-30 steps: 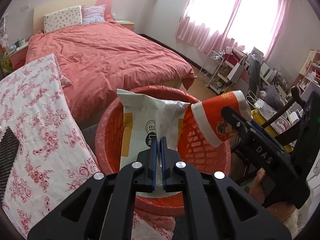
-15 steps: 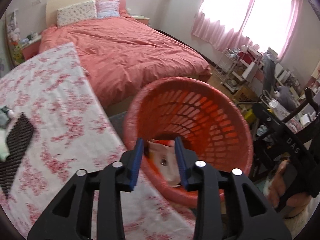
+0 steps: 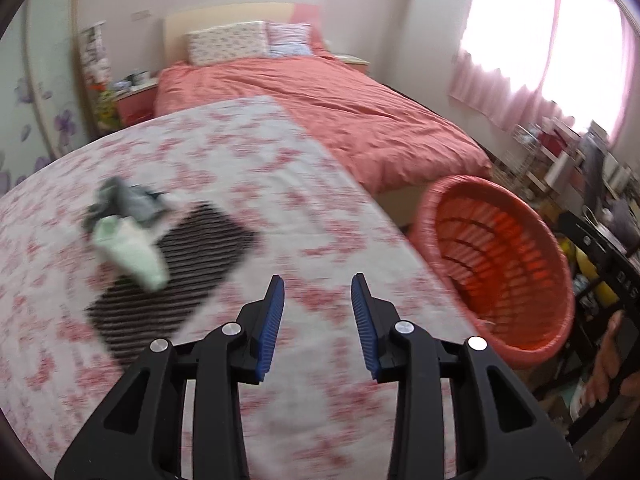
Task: Collect trash
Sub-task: 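Move both open tools back over the bed toward the remaining items, then grasp the light green towel with the left tool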
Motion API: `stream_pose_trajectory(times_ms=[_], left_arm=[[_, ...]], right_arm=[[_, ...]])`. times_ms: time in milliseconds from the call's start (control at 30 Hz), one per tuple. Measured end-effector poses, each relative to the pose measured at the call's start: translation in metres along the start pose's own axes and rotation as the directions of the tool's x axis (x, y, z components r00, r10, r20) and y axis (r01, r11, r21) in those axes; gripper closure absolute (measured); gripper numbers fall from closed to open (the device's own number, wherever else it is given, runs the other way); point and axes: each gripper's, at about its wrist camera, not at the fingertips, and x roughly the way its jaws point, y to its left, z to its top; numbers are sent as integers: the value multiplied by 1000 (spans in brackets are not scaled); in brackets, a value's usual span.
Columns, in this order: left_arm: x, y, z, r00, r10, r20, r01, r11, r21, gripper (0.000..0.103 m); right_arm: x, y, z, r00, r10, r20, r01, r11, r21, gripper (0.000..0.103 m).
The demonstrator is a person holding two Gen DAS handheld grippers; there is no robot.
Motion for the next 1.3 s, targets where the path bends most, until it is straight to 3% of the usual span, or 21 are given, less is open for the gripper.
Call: stream_pose_trajectory(times_ms=[200,333,667,733,800,867,1133,1300], left_arm=[[-8,66,4,993,106,44,-99,985,-142,56],[-1,101,10,986,162,37,-150,962,-230,56],[32,121,9,985,166,-56,-175,941,-290,56],[32,122,9,985,162,-53,-170,937,-304,62],[31,125,11,985,162,-52,-170,938,-303,81],[30,127,11,987,153,-45,-159,943,-292,88],[4,152,-1,986,164,-8,-160,945,-286,89],[-14,176,-8,981,192,12,-180,938,-298,89]], right_arm=[[1,40,-9,999,29,-19,-30,997,-74,40],[5,61,-18,999,31,-36,-35,991,-126,41],[13,90,-27,995,71,-74,-83,982,-170,42],[13,95,-29,994,76,-79,-89,979,-181,42],[14,99,-29,993,82,-83,-96,977,-188,42],[13,105,-30,992,90,-87,-105,975,-198,42],[16,137,-31,984,143,-106,-164,959,-230,42],[26,171,-30,972,192,-139,-222,942,-253,51]])
